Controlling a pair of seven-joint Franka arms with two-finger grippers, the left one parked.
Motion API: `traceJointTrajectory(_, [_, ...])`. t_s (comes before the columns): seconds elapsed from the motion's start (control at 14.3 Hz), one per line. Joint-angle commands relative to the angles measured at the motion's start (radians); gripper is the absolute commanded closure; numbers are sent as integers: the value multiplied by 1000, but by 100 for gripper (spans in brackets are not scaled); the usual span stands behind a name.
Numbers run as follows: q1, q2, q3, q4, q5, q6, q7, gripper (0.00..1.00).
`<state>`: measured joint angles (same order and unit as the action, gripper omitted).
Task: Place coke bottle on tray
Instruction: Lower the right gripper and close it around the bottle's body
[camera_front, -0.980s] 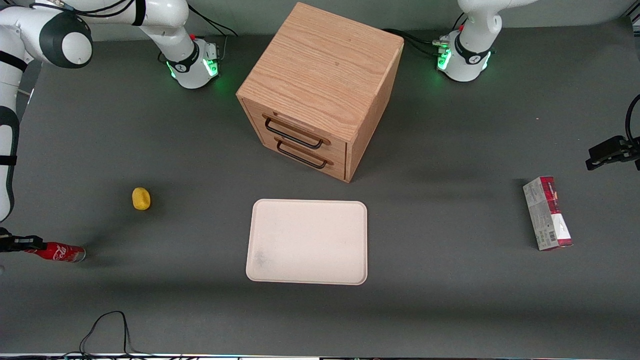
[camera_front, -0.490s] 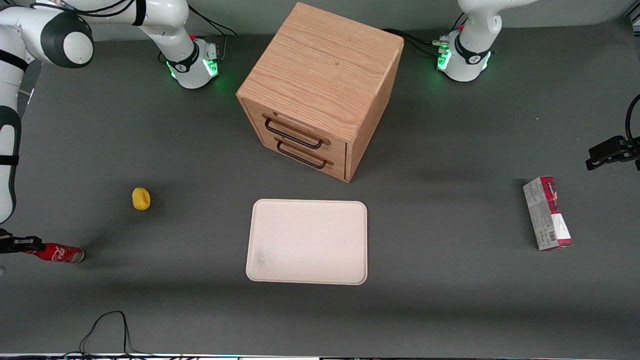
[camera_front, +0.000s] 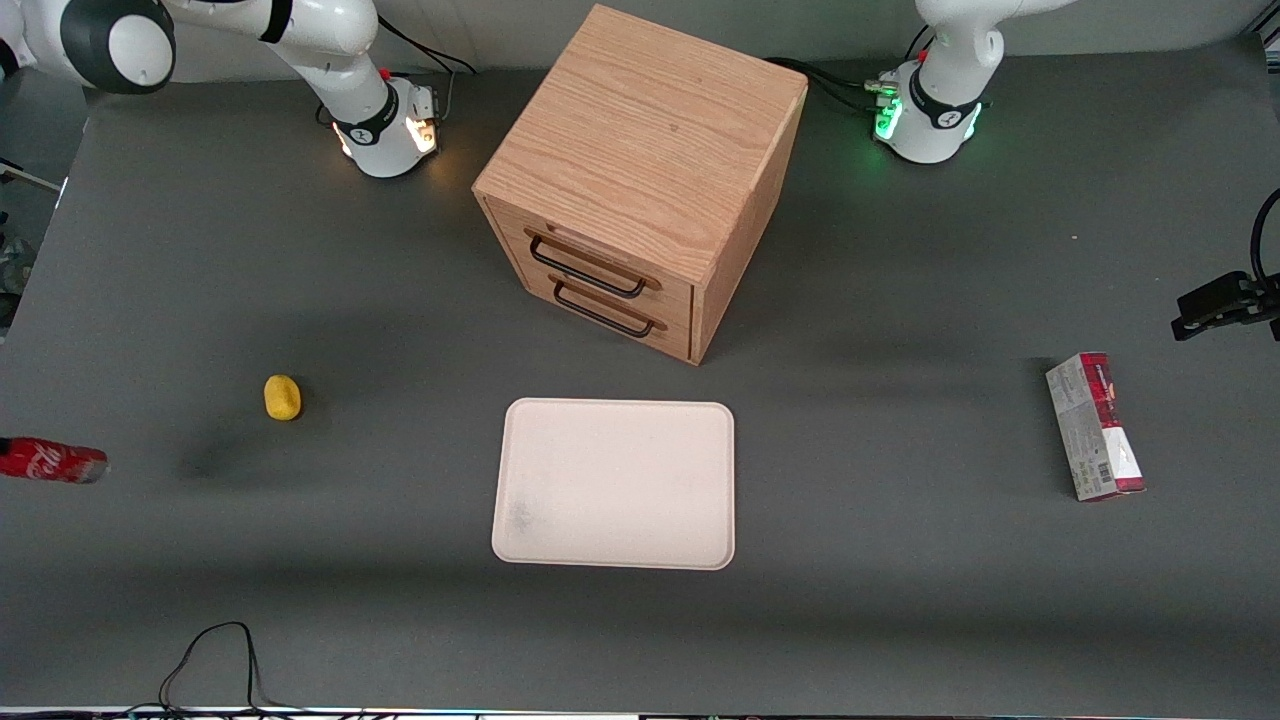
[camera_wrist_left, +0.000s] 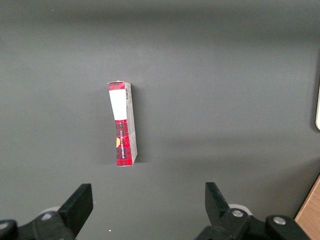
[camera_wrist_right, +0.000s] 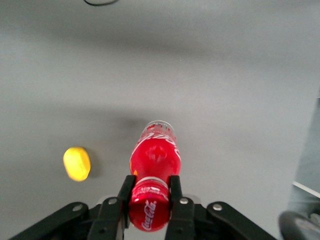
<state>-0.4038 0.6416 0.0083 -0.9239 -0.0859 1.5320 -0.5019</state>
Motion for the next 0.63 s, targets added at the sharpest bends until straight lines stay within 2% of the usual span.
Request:
traceJointTrajectory(0.0, [0, -130, 1, -12, -29, -65, -67, 100])
traceJointTrajectory(0.42, [5, -215, 10, 14, -31, -141, -102, 100])
traceJointTrajectory(0.56, [28, -217, 57, 14, -25, -151, -89, 100])
